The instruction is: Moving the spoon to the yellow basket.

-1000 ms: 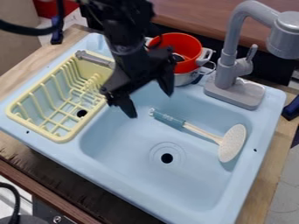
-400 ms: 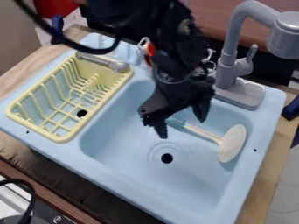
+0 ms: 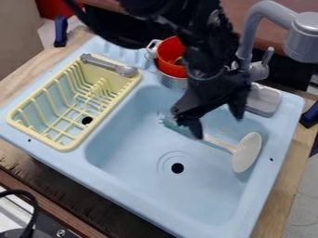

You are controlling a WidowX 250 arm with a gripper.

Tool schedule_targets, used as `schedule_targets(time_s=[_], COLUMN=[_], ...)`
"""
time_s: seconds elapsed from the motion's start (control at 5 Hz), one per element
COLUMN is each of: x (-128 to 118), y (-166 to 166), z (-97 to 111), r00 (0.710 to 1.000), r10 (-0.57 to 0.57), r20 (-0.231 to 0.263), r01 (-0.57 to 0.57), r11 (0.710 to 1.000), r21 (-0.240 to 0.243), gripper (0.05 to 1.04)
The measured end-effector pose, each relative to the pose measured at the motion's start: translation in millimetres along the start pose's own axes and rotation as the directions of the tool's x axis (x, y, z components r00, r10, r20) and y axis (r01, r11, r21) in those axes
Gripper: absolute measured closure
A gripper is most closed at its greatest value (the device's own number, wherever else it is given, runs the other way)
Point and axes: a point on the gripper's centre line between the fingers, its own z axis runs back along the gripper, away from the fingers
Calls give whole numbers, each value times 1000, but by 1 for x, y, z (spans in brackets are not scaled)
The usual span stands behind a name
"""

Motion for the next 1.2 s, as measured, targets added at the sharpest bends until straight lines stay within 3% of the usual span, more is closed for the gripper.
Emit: schedule_targets(time_s=[0.4,0.8,1.2], x=[-14,-20,-17], y=[-8,-18,-15], z=[-14,-15,-21], r00=[994,986,989], r10=[-103,-152,-143], r20=[-29,-65,-26], r01=[103,143,140], r11=[994,982,986], r21=[-25,-127,-89], gripper=[84,83,83])
